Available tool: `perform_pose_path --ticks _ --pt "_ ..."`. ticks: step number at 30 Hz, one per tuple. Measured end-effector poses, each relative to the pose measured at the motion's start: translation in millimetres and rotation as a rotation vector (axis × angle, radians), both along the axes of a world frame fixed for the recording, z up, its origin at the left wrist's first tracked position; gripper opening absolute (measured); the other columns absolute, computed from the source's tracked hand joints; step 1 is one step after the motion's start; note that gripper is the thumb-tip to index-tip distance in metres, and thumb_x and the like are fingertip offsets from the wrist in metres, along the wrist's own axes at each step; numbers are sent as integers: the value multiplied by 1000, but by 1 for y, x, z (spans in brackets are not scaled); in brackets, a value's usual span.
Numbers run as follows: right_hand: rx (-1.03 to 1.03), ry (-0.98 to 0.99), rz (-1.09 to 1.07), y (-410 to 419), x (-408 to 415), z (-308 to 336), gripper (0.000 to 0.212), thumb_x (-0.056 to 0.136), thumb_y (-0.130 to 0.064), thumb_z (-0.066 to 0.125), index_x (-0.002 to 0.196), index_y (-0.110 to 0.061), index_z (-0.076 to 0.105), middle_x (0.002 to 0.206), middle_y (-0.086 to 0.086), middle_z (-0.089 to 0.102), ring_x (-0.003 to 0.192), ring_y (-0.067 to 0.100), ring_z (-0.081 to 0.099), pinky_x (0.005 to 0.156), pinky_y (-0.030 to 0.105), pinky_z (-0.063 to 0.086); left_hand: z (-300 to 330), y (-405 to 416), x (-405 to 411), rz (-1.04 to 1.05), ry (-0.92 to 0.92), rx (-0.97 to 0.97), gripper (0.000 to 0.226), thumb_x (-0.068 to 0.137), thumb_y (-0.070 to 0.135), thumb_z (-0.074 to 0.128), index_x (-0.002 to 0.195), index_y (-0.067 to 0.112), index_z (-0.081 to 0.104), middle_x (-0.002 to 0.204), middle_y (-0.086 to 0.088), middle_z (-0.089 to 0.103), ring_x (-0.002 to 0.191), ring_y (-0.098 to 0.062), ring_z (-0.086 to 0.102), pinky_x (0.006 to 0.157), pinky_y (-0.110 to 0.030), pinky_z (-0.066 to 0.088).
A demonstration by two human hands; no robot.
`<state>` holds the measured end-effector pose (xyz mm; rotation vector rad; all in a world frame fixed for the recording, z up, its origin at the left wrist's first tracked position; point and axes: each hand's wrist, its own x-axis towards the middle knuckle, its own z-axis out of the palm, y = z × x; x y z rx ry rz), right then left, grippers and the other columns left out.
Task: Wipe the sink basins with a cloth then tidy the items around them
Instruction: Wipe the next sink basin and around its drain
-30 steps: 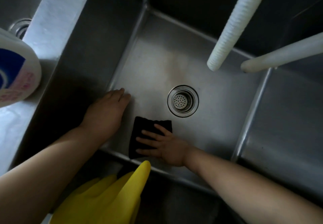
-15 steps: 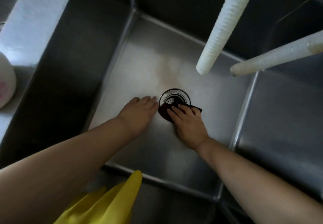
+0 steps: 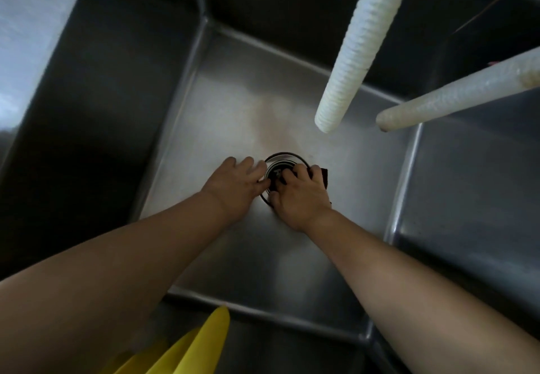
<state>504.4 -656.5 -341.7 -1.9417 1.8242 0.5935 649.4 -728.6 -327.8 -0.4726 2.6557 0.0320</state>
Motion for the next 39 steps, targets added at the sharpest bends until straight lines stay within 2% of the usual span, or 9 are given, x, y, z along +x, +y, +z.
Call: perform_pose_path --ticks 3,5,8,11,21,24,28,33,39 --pt "36 -33 -8 -2 -3 3 37 95 -33 35 122 -22 57 123 -2 48 120 26 31 104 44 15 -6 4 -2 29 -53 41 51 94 25 40 145 25 33 153 -12 21 132 -30 32 100 -39 34" --pt "29 -57 -24 -3 -7 3 30 88 -23 47 114 -19 63 115 -2 52 116 27 35 100 44 19 0 3 -3 60 -94 96 52 98 21 33 149 22 23 155 -13 9 137 -31 22 105 -41 26" --pt "-125 -28 -32 4 -7 3 22 67 -10 65 87 -15 73 88 3 62 90 31 55 78 45 41 1 3 -3 73 -90 100 52 98 21 33 149 23 21 156 -14 6 138 -31 19 106 -41 25" --pt "-180 29 -71 19 -1 6 22 65 -15 53 77 -18 72 78 4 60 72 29 56 59 34 43 1 5 -3 86 -91 105 52 98 21 32 149 23 20 156 -14 5 138 -31 18 106 -42 24" --pt "-144 -27 -128 -10 17 -7 27 37 -16 85 42 -16 58 45 0 55 53 23 57 57 26 47 1 5 -1 104 -99 134 51 98 20 29 149 24 22 157 -14 3 139 -31 16 106 -42 22" --pt "-126 -14 -48 -4 9 -3 10 64 -23 75 69 -16 71 72 0 65 78 24 59 72 31 44 -1 6 0 106 -106 132 51 99 22 29 149 25 19 157 -13 1 140 -31 13 107 -42 21" --pt "78 -76 21 -5 -2 4 34 93 -31 38 114 -21 62 119 -4 57 118 22 37 95 37 25 0 6 0 110 -121 124 52 100 23 30 150 27 17 158 -12 -1 141 -30 11 109 -42 20" --pt "139 -95 20 -12 -6 5 29 86 -30 47 109 -22 64 108 -6 62 114 20 36 91 39 25 0 6 -1 113 -127 135 54 99 21 30 150 27 15 158 -11 -3 141 -31 9 109 -42 19" --pt "-123 -77 22 7 -11 -5 29 64 -7 68 91 -14 72 86 -2 67 89 28 54 70 35 40 0 10 -2 115 -116 123 53 99 19 30 150 24 17 157 -15 -2 141 -32 12 108 -44 20"
